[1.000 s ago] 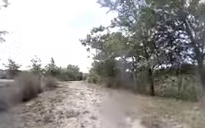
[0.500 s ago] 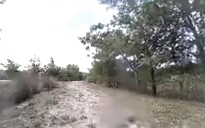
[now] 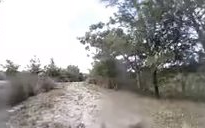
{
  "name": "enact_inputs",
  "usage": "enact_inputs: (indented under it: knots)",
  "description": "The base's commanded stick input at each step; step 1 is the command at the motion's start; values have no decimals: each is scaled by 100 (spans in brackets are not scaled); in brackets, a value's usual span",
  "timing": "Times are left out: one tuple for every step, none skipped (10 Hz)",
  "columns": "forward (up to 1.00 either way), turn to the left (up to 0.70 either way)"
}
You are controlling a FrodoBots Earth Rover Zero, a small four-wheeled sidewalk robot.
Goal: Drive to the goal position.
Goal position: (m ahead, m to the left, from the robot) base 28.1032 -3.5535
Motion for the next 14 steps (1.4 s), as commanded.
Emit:
enact_inputs:
  knots:
    - [45, 0]
    - [45, 10]
    - [45, 27]
    - [45, 27]
    - [45, 27]
    - [45, 27]
    - [45, 27]
    - [45, 0]
    - [45, 0]
    - [45, 0]
    - [45, 0]
    - [45, 0]
    - [45, 0]
    - [45, 1]
